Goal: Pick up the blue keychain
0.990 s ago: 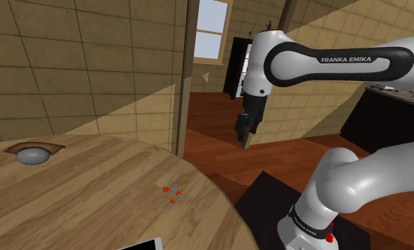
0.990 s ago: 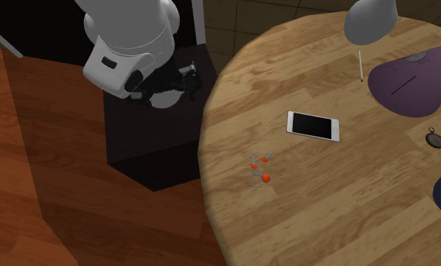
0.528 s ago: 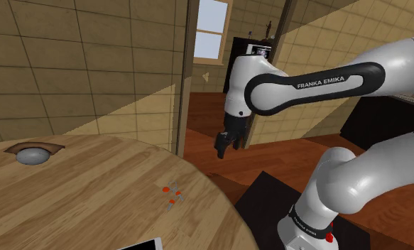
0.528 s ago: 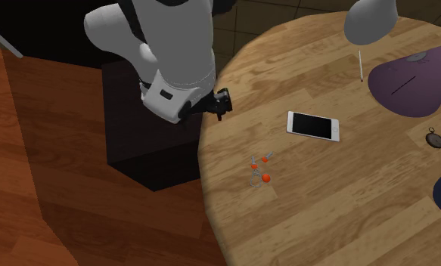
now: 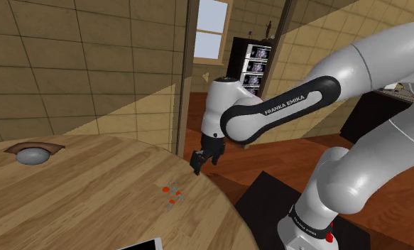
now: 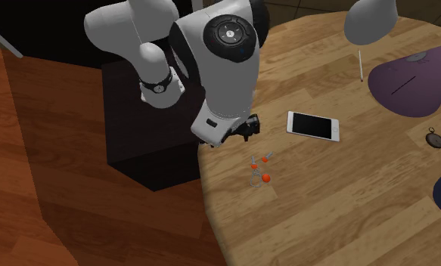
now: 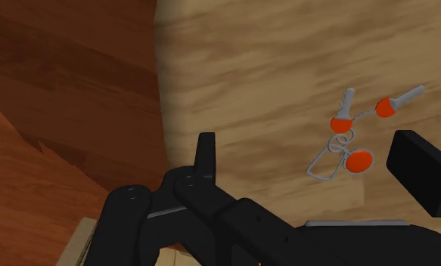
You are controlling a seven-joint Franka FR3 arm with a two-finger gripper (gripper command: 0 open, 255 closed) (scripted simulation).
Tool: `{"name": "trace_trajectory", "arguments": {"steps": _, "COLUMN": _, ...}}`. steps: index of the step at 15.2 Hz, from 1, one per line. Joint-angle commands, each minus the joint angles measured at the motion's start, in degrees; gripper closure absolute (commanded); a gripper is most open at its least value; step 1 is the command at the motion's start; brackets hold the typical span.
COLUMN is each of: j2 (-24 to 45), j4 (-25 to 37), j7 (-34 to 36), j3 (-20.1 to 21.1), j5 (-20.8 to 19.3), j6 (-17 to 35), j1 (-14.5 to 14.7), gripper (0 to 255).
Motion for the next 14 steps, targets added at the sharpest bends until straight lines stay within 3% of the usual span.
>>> {"name": "trace_trajectory", "arguments": {"steps": 1, "j2": 5.0, "j4": 1.3, "j7": 2.94, "j3": 2.12, "j5": -0.99, "j6": 4.71, "j1": -0.28, "gripper": 0}}
{"name": "trace_trajectory", "arguments": {"steps": 5, "j2": 14.87, "j4": 4.72, "j7": 10.22, "j3": 5.62, "j5": -6.12, "j6": 12.5, "j1": -1.34, "gripper": 0}}
{"name": "trace_trajectory", "arguments": {"steps": 8, "j2": 22.67, "j4": 8.27, "j7": 17.61, "j3": 6.97, "j5": -13.12, "j6": 17.13, "j1": -1.65, "gripper": 0}}
{"name": "trace_trajectory", "arguments": {"steps": 14, "j2": 28.0, "j4": 8.65, "j7": 21.84, "j3": 5.76, "j5": -18.43, "j6": 21.64, "j1": -0.84, "gripper": 0}}
